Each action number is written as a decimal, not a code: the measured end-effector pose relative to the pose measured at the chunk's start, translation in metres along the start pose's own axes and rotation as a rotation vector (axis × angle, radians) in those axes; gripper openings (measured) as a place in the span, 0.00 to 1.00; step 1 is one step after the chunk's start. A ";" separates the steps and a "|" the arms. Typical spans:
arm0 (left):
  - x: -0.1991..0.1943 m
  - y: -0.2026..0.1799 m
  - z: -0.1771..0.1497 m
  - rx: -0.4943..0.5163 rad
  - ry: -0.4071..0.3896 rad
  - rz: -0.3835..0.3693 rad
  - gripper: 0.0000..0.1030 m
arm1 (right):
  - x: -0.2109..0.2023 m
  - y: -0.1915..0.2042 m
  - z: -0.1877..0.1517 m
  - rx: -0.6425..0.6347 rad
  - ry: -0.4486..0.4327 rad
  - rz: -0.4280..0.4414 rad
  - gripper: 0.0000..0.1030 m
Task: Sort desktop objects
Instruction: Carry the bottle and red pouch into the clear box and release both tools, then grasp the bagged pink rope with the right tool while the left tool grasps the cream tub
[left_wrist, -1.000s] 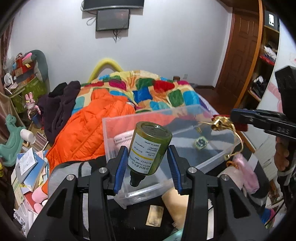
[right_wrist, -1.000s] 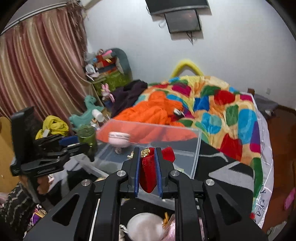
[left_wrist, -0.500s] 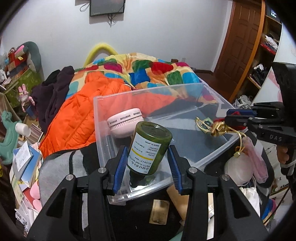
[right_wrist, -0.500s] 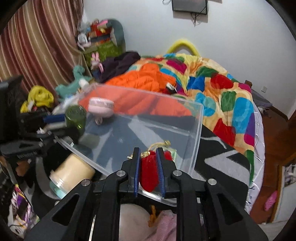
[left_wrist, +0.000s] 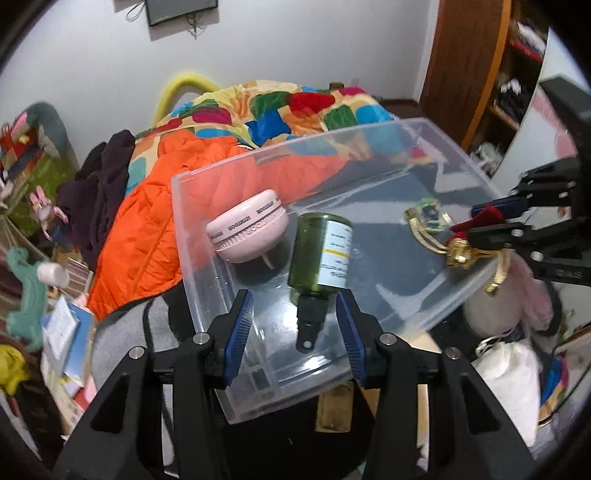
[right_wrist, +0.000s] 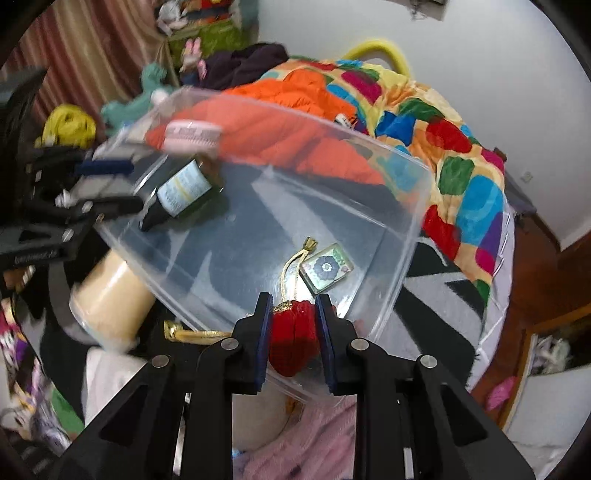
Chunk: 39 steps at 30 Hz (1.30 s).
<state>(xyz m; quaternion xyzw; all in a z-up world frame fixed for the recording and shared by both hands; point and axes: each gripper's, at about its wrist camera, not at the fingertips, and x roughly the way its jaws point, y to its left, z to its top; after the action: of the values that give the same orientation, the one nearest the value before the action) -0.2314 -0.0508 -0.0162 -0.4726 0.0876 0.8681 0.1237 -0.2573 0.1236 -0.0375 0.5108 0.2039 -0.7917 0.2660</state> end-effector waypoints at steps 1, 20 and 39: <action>0.001 -0.001 0.001 0.005 0.006 -0.007 0.50 | -0.001 0.004 -0.002 -0.011 0.016 -0.008 0.20; -0.012 0.000 -0.003 -0.065 0.036 -0.027 0.48 | -0.020 -0.003 -0.010 0.016 -0.051 0.034 0.38; -0.080 -0.020 -0.019 -0.095 -0.101 -0.035 0.71 | -0.082 -0.010 -0.046 0.112 -0.222 0.034 0.66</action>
<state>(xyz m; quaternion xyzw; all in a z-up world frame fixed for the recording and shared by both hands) -0.1687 -0.0475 0.0402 -0.4348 0.0319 0.8919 0.1206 -0.2035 0.1762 0.0195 0.4373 0.1200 -0.8489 0.2715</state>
